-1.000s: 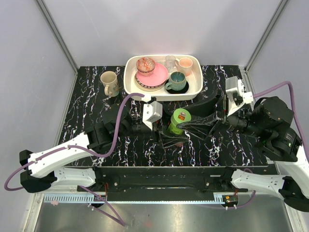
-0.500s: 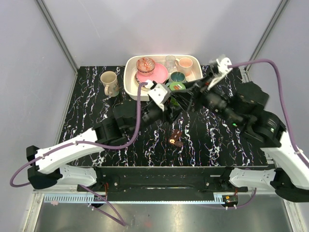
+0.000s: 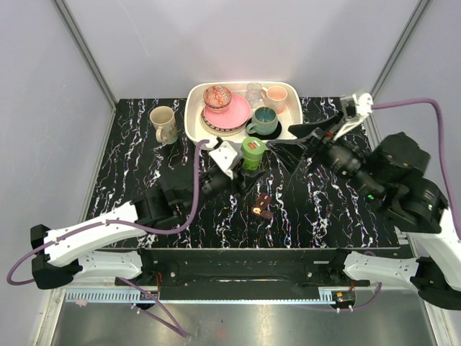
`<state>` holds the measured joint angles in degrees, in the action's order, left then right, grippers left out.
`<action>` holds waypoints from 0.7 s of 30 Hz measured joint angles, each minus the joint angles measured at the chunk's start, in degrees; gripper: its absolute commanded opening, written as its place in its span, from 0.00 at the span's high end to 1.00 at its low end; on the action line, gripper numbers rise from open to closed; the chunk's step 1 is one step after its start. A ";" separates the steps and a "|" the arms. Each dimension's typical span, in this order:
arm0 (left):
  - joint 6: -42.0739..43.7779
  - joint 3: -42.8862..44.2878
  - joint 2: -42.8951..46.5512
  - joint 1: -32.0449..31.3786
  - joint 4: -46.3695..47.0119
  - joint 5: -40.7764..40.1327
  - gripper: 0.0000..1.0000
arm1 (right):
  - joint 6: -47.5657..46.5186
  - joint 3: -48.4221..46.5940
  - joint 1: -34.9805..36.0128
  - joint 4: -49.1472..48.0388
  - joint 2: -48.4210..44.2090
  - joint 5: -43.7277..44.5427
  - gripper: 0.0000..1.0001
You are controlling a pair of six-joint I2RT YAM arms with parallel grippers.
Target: Sort the pills into containers
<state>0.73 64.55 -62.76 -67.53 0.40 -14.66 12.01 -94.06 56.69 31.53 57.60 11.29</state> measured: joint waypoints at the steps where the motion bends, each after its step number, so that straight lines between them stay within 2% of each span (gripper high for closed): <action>1: -0.31 -0.52 0.90 0.00 0.50 1.53 1.00 | 0.09 0.17 0.00 0.00 -0.59 -0.48 0.19; 6: -0.81 -1.40 3.96 0.00 2.86 9.90 1.00 | 1.18 0.44 0.00 0.22 -2.49 -3.15 0.19; 11: -0.79 -1.38 4.52 0.00 3.19 15.78 1.00 | 1.79 0.44 0.00 2.08 -0.44 -9.33 0.19; 17: -0.79 -1.38 4.07 0.00 0.74 18.60 1.00 | 1.97 0.42 -0.02 2.43 1.53 -16.41 0.21; 21: -0.79 -1.29 3.52 -0.04 0.46 19.28 1.00 | 1.90 0.42 0.04 3.85 1.70 -20.04 0.26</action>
<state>-0.05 63.26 -59.24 -67.57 0.86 4.62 13.91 -93.65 56.73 35.38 59.31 -8.75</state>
